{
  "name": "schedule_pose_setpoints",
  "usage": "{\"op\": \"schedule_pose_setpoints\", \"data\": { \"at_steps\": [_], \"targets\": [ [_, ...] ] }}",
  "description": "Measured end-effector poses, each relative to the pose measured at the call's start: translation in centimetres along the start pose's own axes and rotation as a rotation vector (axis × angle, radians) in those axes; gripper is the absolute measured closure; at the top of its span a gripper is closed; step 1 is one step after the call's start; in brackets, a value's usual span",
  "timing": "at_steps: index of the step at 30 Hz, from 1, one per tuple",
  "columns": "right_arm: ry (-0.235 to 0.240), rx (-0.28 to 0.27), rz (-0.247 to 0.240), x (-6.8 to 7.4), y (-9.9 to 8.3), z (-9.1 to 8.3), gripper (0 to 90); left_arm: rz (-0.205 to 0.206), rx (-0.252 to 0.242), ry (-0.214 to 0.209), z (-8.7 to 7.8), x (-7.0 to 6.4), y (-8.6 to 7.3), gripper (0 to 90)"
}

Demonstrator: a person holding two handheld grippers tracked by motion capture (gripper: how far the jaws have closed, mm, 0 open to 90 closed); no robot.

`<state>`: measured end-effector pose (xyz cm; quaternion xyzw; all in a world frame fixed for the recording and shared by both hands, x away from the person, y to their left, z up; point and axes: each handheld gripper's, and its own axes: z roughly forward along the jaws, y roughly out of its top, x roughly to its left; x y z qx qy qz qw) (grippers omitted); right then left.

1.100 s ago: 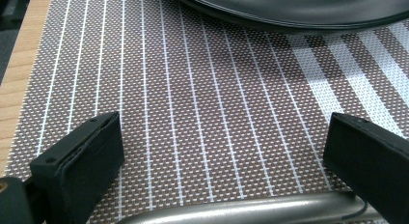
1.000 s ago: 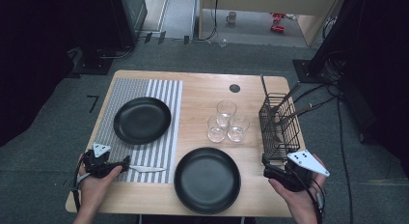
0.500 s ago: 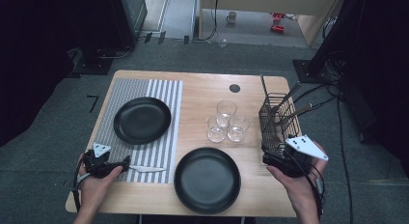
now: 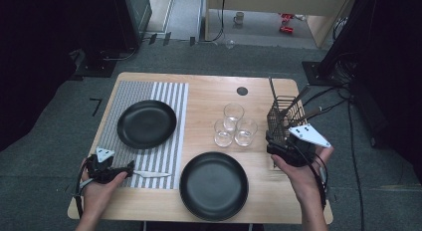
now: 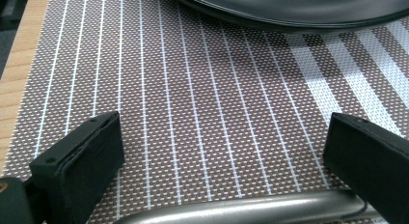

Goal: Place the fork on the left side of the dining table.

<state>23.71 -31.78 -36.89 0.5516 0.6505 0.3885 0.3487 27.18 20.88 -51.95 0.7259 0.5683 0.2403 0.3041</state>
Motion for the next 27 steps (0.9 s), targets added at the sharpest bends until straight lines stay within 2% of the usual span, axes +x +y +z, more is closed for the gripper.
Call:
{"op": "schedule_pose_setpoints", "data": {
  "at_steps": [8,12,17,23,27],
  "targets": [
    [-0.030,-0.001,0.010,-0.3,0.6,2.1,24.8,0.000,0.000,0.000,0.0,0.0,0.0,0.7],
    [-0.053,-0.002,-0.004,-0.4,0.8,2.9,27.9,-0.001,-0.001,0.000,0.0,0.0,0.0,0.7],
    [-0.068,0.006,0.023,-0.9,1.0,4.3,33.2,0.000,0.000,0.000,0.0,0.0,0.0,0.7],
    [-0.069,0.023,0.018,-1.0,1.1,5.4,42.2,0.000,0.000,0.000,0.0,0.0,0.0,0.7],
    [-0.091,0.038,0.019,-1.1,1.2,6.1,47.2,-0.002,-0.001,0.000,0.0,0.0,0.0,0.7]
  ]
}}
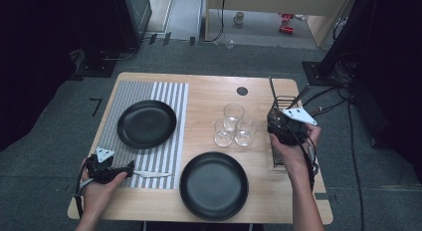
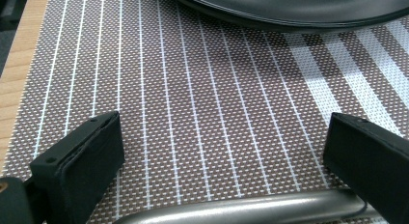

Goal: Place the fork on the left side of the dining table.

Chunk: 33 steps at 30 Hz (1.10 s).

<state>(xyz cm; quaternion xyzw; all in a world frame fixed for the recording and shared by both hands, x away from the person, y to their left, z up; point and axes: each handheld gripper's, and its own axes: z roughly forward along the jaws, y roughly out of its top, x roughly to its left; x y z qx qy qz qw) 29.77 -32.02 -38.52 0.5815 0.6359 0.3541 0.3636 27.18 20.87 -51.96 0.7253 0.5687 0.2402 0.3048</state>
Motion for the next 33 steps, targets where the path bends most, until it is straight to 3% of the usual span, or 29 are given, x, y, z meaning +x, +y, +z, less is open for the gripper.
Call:
{"op": "schedule_pose_setpoints", "data": {
  "at_steps": [10,22,28,33],
  "targets": [
    [-0.030,0.022,0.025,-0.2,0.6,1.1,61.7,0.000,0.000,0.000,0.0,0.0,0.0,0.7],
    [-0.023,0.044,-0.027,0.1,0.7,1.4,76.6,0.000,0.000,0.000,0.0,0.0,0.0,0.7],
    [-0.040,0.002,-0.036,-0.2,0.3,0.7,79.9,0.000,0.000,0.000,0.0,0.0,0.0,0.7],
    [-0.097,-0.058,-0.046,-0.8,-0.2,-0.3,84.7,0.001,0.001,0.000,0.0,0.0,0.0,0.7]
  ]
}}
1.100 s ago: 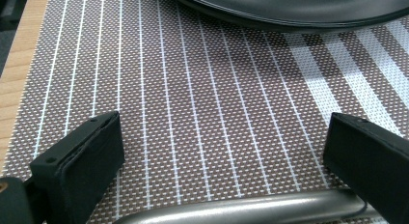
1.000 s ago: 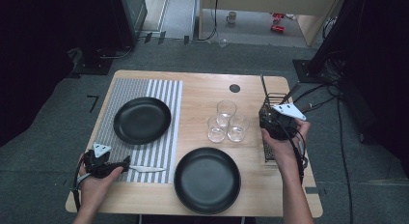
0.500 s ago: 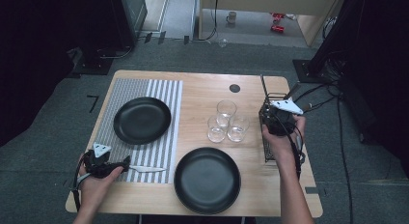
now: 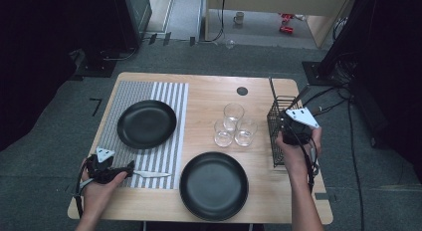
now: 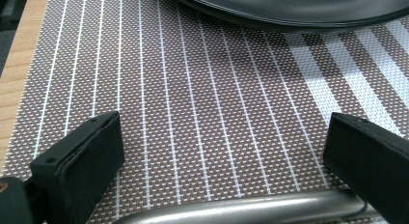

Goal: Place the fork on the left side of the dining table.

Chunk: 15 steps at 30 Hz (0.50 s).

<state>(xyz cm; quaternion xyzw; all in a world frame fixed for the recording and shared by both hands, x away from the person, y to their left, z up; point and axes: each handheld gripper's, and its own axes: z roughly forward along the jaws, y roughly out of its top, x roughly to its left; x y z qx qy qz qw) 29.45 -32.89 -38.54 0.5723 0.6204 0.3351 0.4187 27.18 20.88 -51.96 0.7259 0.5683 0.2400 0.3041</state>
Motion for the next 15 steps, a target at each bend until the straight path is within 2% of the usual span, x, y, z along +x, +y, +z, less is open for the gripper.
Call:
{"op": "schedule_pose_setpoints", "data": {
  "at_steps": [6,10,15],
  "targets": [
    [-0.010,-0.049,0.028,-1.1,-0.7,-1.1,86.8,0.000,0.000,0.000,0.0,0.0,0.0,0.7],
    [-0.009,-0.074,0.059,-1.8,-1.1,-1.8,87.0,0.000,0.000,0.000,0.0,0.0,0.0,0.7],
    [0.003,-0.096,0.076,-2.2,-1.6,-2.4,87.0,0.000,0.001,0.000,0.0,0.0,0.0,0.7]
  ]
}}
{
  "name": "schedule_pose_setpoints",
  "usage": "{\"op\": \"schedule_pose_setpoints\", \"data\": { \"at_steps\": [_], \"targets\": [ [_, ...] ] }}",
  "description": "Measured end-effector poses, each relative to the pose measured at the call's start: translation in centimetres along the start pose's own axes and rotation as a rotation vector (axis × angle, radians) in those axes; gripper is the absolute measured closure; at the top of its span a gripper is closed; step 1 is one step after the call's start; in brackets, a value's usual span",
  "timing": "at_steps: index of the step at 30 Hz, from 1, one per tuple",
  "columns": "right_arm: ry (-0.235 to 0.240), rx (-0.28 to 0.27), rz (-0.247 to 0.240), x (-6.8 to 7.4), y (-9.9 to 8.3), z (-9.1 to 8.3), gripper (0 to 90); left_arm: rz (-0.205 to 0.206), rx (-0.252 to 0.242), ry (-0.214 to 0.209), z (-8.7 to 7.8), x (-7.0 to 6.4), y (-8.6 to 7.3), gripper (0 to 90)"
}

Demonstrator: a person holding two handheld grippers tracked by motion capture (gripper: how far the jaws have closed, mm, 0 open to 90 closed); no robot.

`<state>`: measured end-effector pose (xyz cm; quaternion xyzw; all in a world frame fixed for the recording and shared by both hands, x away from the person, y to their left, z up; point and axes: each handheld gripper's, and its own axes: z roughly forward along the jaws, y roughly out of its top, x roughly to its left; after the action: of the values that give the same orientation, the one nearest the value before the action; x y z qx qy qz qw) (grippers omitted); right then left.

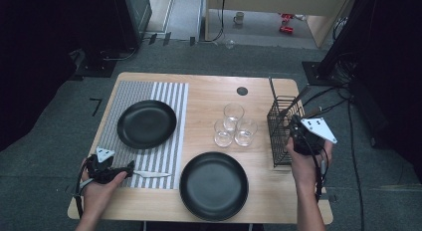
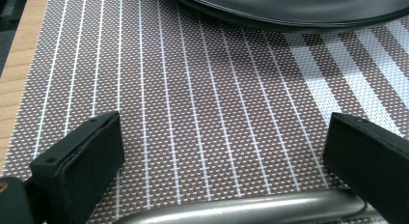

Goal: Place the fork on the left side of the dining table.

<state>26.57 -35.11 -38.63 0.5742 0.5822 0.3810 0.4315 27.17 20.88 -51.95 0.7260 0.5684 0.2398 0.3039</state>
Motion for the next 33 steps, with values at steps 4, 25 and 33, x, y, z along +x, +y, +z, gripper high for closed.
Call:
{"op": "schedule_pose_setpoints", "data": {
  "at_steps": [4,25,33],
  "targets": [
    [0.006,-0.004,0.008,-0.2,-0.1,-0.3,87.1,0.000,0.000,0.000,0.0,0.0,0.0,0.7],
    [0.050,-0.013,0.044,-1.2,0.0,0.0,87.9,0.000,0.000,0.000,0.0,0.0,0.0,0.7],
    [0.049,-0.021,0.026,-1.0,0.1,0.7,87.9,0.000,0.000,0.000,0.0,0.0,0.0,0.7]
  ]
}}
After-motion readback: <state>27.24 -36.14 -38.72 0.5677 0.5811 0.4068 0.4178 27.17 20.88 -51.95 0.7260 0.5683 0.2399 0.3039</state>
